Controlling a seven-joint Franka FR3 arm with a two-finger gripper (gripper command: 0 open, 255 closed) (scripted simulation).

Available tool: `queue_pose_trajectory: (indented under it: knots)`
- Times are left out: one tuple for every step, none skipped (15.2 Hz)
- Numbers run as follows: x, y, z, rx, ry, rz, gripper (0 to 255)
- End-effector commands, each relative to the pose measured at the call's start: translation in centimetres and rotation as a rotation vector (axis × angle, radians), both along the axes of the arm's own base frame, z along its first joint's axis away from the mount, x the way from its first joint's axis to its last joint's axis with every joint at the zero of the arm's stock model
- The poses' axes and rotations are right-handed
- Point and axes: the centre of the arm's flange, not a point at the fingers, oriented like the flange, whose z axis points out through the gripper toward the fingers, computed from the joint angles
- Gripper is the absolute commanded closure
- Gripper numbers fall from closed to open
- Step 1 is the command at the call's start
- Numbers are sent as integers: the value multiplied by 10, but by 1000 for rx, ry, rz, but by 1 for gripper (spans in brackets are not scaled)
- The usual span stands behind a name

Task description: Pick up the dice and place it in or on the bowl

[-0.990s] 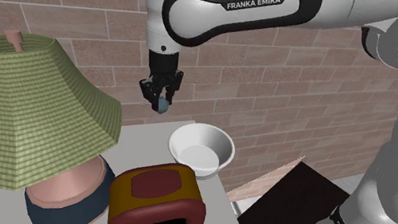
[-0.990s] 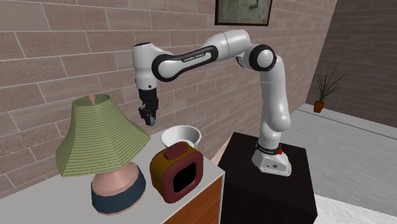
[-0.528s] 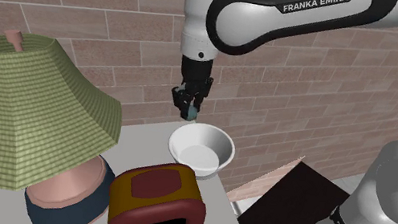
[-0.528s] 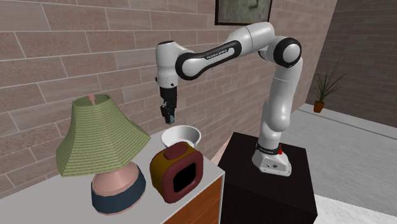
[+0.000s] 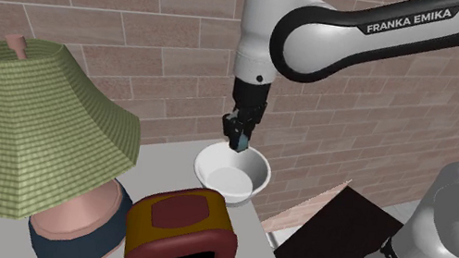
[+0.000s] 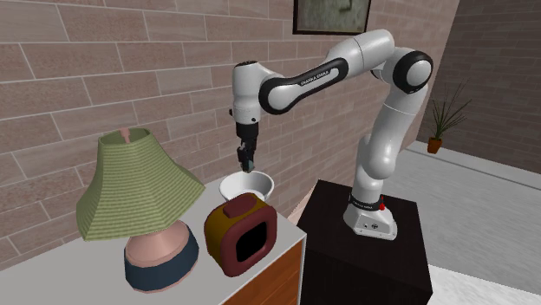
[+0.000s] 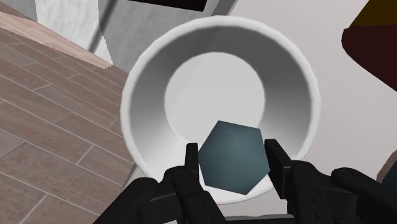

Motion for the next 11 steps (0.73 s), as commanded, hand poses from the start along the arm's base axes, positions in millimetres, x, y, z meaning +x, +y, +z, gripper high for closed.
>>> queue_pose_trajectory:
  knots:
    - [-1, 0, -10, 0, 0, 0, 255]
    - [-1, 0, -16, 0, 0, 0, 255]
    - [-1, 0, -21, 0, 0, 0, 255]
    - [-1, 0, -26, 0, 0, 0, 255]
    - [-1, 0, -31, 0, 0, 0, 255]
    - [-1, 0, -37, 0, 0, 0, 255]
    - [-1, 0, -42, 0, 0, 0, 255]
    - [-1, 0, -47, 0, 0, 0, 255]
    - [-1, 0, -53, 0, 0, 0, 255]
    - [-1, 0, -61, 0, 0, 0, 255]
    - [-1, 0, -61, 0, 0, 0, 255]
